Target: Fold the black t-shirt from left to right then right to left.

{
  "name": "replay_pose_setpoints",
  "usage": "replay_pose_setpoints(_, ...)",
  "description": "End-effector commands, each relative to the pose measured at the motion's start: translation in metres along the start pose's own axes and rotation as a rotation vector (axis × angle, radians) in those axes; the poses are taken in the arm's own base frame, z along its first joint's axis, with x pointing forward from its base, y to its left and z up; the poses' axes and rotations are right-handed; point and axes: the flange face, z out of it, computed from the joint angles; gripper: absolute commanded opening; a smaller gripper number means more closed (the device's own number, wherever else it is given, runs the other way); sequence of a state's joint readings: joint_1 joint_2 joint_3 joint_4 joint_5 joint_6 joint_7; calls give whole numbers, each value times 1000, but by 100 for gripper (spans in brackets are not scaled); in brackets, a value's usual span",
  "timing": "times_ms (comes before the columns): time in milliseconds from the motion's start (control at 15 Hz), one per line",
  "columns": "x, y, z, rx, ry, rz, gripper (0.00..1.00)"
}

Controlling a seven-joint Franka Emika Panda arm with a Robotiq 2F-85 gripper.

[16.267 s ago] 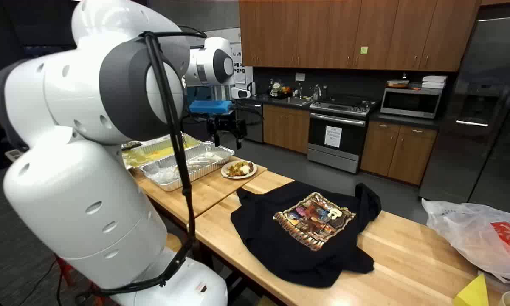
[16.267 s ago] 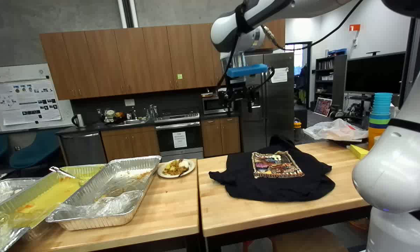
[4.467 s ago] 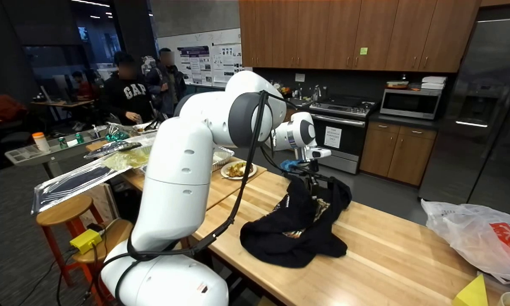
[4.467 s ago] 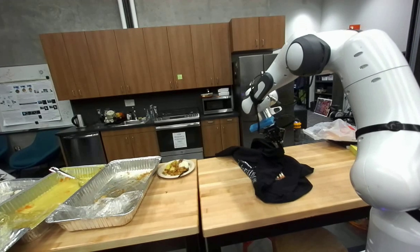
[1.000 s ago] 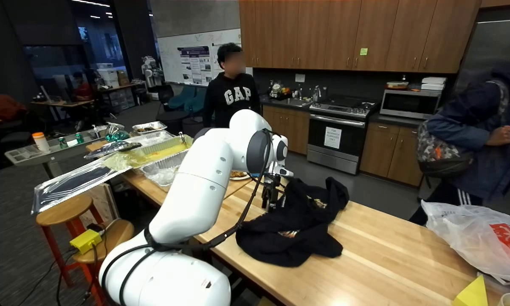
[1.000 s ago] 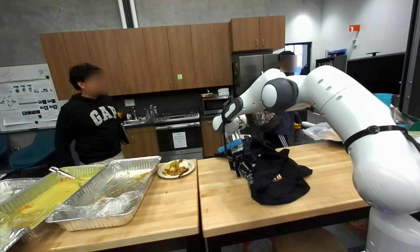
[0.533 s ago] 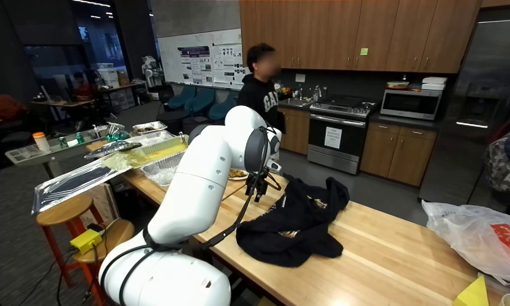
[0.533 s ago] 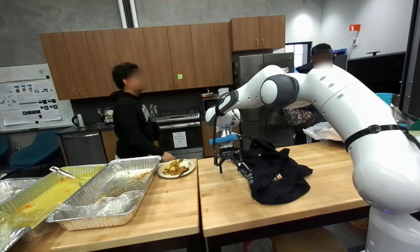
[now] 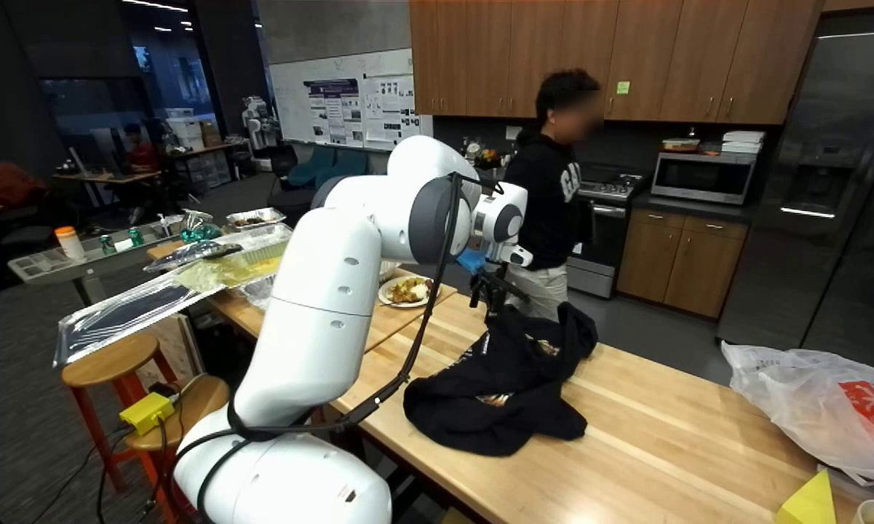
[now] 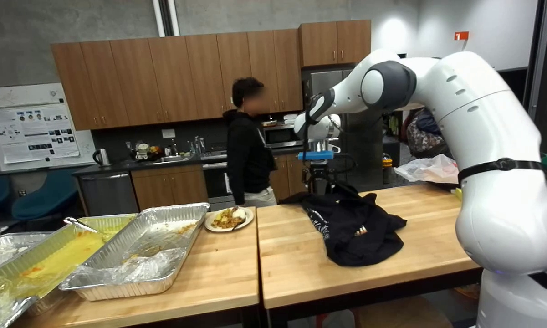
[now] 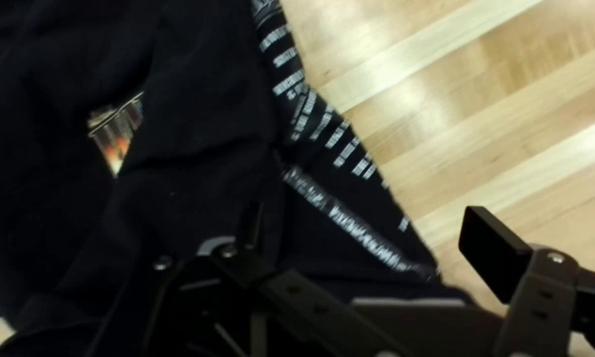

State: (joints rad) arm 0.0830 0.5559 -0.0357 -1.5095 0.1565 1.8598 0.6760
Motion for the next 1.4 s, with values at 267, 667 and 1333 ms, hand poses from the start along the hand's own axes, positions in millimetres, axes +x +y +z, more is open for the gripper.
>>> replay_pose_setpoints(267,21,45,30,-159,117,312,100)
replay_pose_setpoints(667,11,19,86,-335,125,405,100)
replay_pose_setpoints(1333,4,-1,144,-437,-52,352,100)
